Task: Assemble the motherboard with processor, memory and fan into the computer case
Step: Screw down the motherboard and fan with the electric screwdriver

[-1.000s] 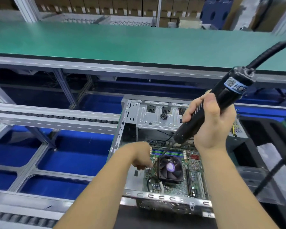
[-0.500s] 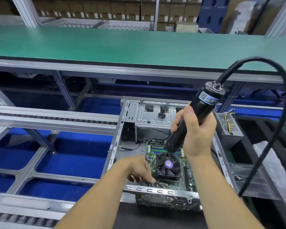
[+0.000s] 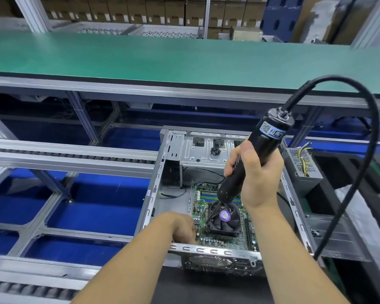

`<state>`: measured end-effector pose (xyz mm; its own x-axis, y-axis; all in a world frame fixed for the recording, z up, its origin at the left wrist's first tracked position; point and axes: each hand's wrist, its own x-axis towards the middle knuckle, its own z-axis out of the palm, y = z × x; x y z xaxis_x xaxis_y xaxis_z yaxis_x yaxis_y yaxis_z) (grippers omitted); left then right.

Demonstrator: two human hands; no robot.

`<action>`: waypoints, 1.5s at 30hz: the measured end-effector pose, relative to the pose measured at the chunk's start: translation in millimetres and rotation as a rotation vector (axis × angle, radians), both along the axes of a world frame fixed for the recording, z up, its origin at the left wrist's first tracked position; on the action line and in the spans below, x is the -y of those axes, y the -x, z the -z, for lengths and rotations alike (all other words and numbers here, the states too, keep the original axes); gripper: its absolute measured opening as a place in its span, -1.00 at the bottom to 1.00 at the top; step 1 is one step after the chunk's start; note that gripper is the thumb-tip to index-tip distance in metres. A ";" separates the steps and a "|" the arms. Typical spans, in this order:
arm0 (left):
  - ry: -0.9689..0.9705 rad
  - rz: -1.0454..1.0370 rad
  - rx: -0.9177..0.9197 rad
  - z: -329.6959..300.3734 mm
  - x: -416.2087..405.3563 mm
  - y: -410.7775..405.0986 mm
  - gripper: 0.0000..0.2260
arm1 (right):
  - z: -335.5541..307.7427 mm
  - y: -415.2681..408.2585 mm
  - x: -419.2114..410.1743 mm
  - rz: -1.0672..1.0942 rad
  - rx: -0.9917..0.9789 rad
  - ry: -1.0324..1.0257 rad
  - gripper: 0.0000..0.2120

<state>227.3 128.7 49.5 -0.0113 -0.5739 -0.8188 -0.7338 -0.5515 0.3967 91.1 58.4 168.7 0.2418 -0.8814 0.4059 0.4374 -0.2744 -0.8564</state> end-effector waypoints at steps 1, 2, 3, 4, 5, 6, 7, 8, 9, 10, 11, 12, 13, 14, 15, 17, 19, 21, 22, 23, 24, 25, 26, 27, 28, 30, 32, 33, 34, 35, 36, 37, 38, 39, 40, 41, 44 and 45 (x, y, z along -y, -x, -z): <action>-0.005 -0.009 -0.008 0.9 0.8 -0.7 -0.53 | -0.1 0.2 -0.9 -0.009 -0.005 -0.002 -0.63; -0.011 -0.026 -0.018 1.6 1.4 -1.3 -0.48 | 0.1 0.2 -2.1 -0.026 -0.018 0.002 -0.62; -0.019 -0.049 -0.031 2.5 2.0 -1.5 -0.43 | 0.7 0.1 -3.6 -0.052 -0.037 0.015 -0.61; -0.027 -0.072 -0.044 2.9 2.7 -1.6 -0.38 | 1.5 -0.2 -5.5 -0.088 -0.055 0.031 -0.61; -0.032 -0.090 -0.056 3.1 3.6 -1.7 -0.36 | 1.9 -0.7 -7.0 -0.129 -0.069 0.047 -0.63; -0.037 -0.098 -0.065 3.1 4.3 -1.7 -0.35 | 1.7 -1.1 -8.3 -0.175 -0.079 0.062 -0.66; -0.046 -0.098 -0.071 2.8 4.8 -1.7 -0.35 | 1.1 -1.5 -8.9 -0.222 -0.093 0.077 -0.70; -0.059 -0.089 -0.074 2.6 5.2 -1.8 -0.35 | -0.3 -2.2 -8.4 -0.270 -0.110 0.093 -0.78; -0.073 -0.073 -0.069 2.8 5.8 -2.0 -0.36 | -2.1 -2.8 -7.4 -0.318 -0.126 0.096 -0.85; -0.087 -0.052 -0.058 3.6 6.0 -2.2 -0.37 | -3.8 -3.8 -6.2 -0.356 -0.140 0.087 -0.89; -0.107 -0.034 -0.048 4.3 6.1 -2.6 -0.39 | -4.7 -5.6 -5.5 -0.376 -0.154 0.069 -0.90; -0.132 -0.024 -0.042 5.0 6.0 -3.2 -0.40 | -4.9 -8.3 -5.9 -0.363 -0.169 0.057 -0.86; -0.152 -0.021 -0.041 5.3 5.6 -3.6 -0.40 | -4.1 -11.5 -7.1 -0.315 -0.185 0.063 -0.80; -0.162 -0.025 -0.049 5.3 5.2 -3.9 -0.40 | -2.2 -14.9 -8.4 -0.252 -0.201 0.086 -0.73; -0.162 -0.040 -0.068 5.5 5.2 -3.8 -0.39 | -0.2 -17.5 -9.5 -0.210 -0.209 0.109 -0.67; -0.132 -0.089 -0.126 5.0 6.2 -4.7 -0.41 | 2.7 -20.0 -12.1 -0.235 -0.206 0.129 -0.65; -0.034 -0.144 -0.156 3.9 7.9 -6.6 -0.62 | 3.8 -19.4 -12.5 -0.309 -0.202 0.125 -0.68; 0.138 -0.223 -0.201 3.6 9.1 -6.7 -0.67 | 2.6 -19.1 -11.4 -0.311 -0.208 0.105 -0.67; 0.237 -0.274 -0.248 3.1 9.6 -5.4 -0.67 | 1.7 -19.4 -10.4 -0.300 -0.209 0.095 -0.66; 0.339 -0.325 -0.293 2.8 10.3 -4.3 -0.66 | 0.4 -20.0 -9.4 -0.287 -0.211 0.084 -0.65; 0.431 -0.362 -0.321 1.7 10.4 -3.2 -0.67 | -0.7 -20.2 -8.3 -0.276 -0.216 0.077 -0.63; 0.500 -0.372 -0.331 1.8 10.5 -3.0 -0.69 | -1.7 -19.6 -7.2 -0.267 -0.218 0.072 -0.60; 0.533 -0.359 -0.334 1.1 10.3 -3.2 -0.71 | -2.3 -18.6 -5.6 -0.257 -0.214 0.068 -0.57; 0.526 -0.339 -0.337 1.8 10.4 -4.0 -0.73 | -2.9 -17.2 -4.2 -0.247 -0.205 0.064 -0.53; 0.499 -0.323 -0.336 3.9 10.2 -5.3 -0.73 | -3.2 -15.6 -3.1 -0.238 -0.194 0.057 -0.50; 0.476 -0.328 -0.289 8.7 11.4 -6.7 -0.76 | -2.9 -12.4 -1.4 -0.226 -0.176 0.046 -0.46; 0.551 -0.427 -0.217 10.6 17.2 -7.2 -0.85 | -2.6 -10.0 -1.0 -0.222 -0.164 0.041 -0.45; 0.604 -0.472 -0.173 10.5 22.6 -8.4 -0.86 | -2.7 -9.1 -1.0 -0.220 -0.159 0.036 -0.45; 0.651 -0.480 -0.120 9.5 28.8 -9.8 -0.83 | -3.1 -8.6 -1.2 -0.218 -0.156 0.030 -0.45; 0.674 -0.455 -0.063 8.2 34.0 -11.0 -0.81 | -3.6 -8.5 -1.4 -0.217 -0.154 0.024 -0.45; 0.677 -0.420 -0.014 6.6 38.6 -11.5 -0.78 | -4.3 -8.7 -1.6 -0.216 -0.150 0.018 -0.45; 0.663 -0.397 0.020 5.7 42.2 -12.1 -0.76 | -4.9 -8.9 -1.6 -0.215 -0.145 0.011 -0.45; 0.645 -0.387 0.042 6.1 45.3 -13.0 -0.74 | -5.3 -9.2 -1.6 -0.215 -0.138 0.005 -0.45; 0.626 -0.384 0.055 6.6 47.3 -13.8 -0.71 | -5.7 -9.6 -1.7 -0.216 -0.134 0.002 -0.44; 0.611 -0.393 0.055 7.2 48.7 -14.3 -0.68 | -6.1 -9.6 -1.7 -0.217 -0.134 0.002 -0.44; 0.603 -0.414 0.039 7.5 49.4 -14.5 -0.67 | -6.4 -9.7 -1.6 -0.216 -0.136 0.004 -0.44; 0.603 -0.453 -0.008 12.5 49.7 -13.3 -0.68 | -7.1 -9.9 -2.1 -0.215 -0.148 0.015 -0.48; 0.605 -0.459 -0.022 14.1 49.4 -11.7 -0.67 | -7.1 -9.8 -2.5 -0.215 -0.150 0.016 -0.48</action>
<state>238.9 79.3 35.4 0.3245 -0.8738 -0.3621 -0.4718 -0.4814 0.7387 101.0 60.9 175.8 0.4815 -0.7969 0.3649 0.3557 -0.2029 -0.9123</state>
